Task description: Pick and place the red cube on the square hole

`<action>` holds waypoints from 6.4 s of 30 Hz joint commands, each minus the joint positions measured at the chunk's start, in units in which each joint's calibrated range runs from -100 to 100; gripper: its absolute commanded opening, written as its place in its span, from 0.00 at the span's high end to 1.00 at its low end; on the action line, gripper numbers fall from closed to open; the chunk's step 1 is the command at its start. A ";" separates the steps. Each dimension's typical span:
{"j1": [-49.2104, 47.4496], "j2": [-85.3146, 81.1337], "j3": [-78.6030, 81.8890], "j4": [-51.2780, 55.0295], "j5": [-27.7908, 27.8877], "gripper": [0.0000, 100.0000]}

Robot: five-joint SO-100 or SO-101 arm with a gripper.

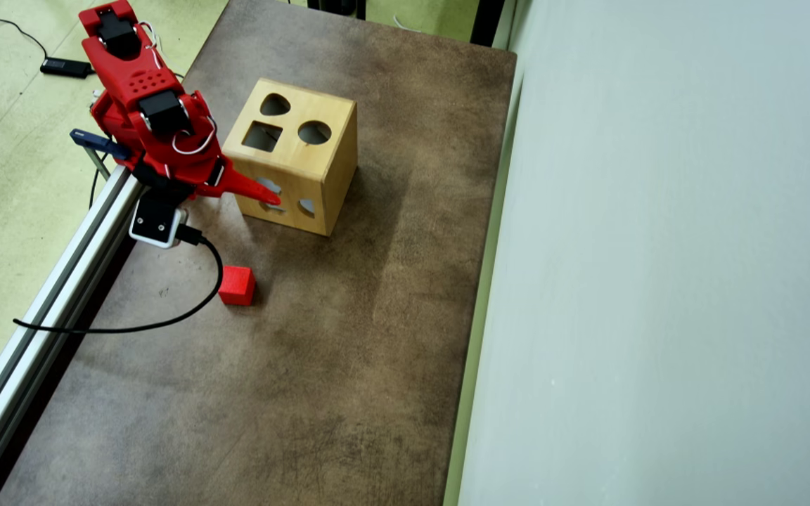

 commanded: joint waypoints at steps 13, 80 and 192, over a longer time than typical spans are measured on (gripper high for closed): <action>4.72 11.67 -2.84 -14.69 5.57 0.33; -1.08 30.19 -2.84 -29.73 5.13 0.33; -0.26 -16.78 -3.91 -28.77 -9.23 0.98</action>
